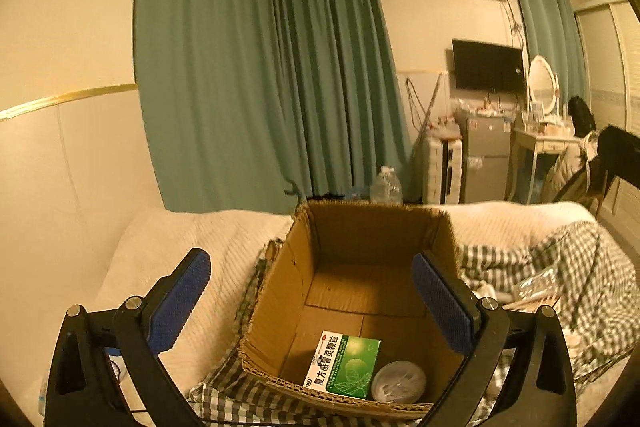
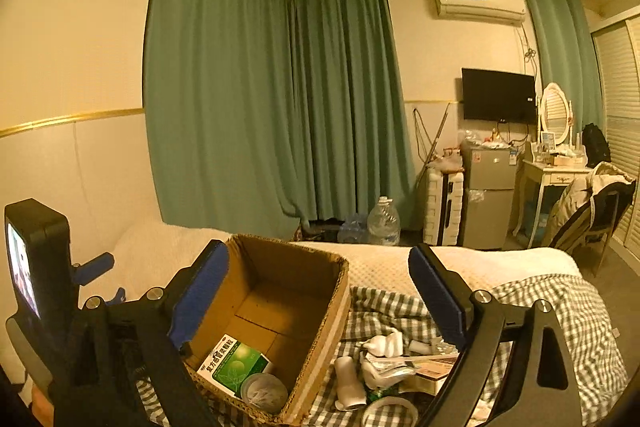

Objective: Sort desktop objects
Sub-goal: 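Drop the green box with the left gripper while the right drops the swab cup into the cardboard box, then move both grippers back over the pile on the bedspread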

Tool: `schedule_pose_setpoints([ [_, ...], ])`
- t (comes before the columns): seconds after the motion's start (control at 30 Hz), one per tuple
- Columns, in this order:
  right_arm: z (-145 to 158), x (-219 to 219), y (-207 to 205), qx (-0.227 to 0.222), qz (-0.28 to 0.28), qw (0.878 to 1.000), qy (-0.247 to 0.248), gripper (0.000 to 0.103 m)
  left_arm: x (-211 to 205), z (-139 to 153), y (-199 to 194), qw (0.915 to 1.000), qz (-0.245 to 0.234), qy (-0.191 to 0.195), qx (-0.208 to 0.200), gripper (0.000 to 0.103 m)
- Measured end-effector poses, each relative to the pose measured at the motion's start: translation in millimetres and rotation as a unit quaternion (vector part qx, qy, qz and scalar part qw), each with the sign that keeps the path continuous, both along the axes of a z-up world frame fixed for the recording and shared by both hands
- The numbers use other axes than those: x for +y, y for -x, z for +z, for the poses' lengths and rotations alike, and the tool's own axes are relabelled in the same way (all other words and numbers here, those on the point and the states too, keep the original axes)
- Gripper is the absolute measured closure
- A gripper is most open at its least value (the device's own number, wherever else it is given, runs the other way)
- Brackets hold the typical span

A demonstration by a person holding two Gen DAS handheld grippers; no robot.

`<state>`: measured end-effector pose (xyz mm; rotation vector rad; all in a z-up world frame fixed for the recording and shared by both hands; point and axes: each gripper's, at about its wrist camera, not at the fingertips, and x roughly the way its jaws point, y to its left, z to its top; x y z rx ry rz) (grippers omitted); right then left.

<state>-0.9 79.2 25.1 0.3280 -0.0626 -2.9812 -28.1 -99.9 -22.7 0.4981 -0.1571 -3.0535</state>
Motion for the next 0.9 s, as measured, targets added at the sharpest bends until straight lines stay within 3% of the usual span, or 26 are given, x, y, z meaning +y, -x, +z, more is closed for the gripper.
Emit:
schedule_pose_setpoints([
  [0.43,41.2,38.4,-62.7,0.046,-0.016,0.999,0.005,0.007,19.1,46.9,-63.2,0.9977,-0.01,-0.017,0.065,0.0],
  [0.9,56.5,97.2,-92.7,0.047,-0.041,0.998,0.023,0.007,59.0,55.4,-78.0,0.9973,-0.019,-0.028,0.066,0.0],
])
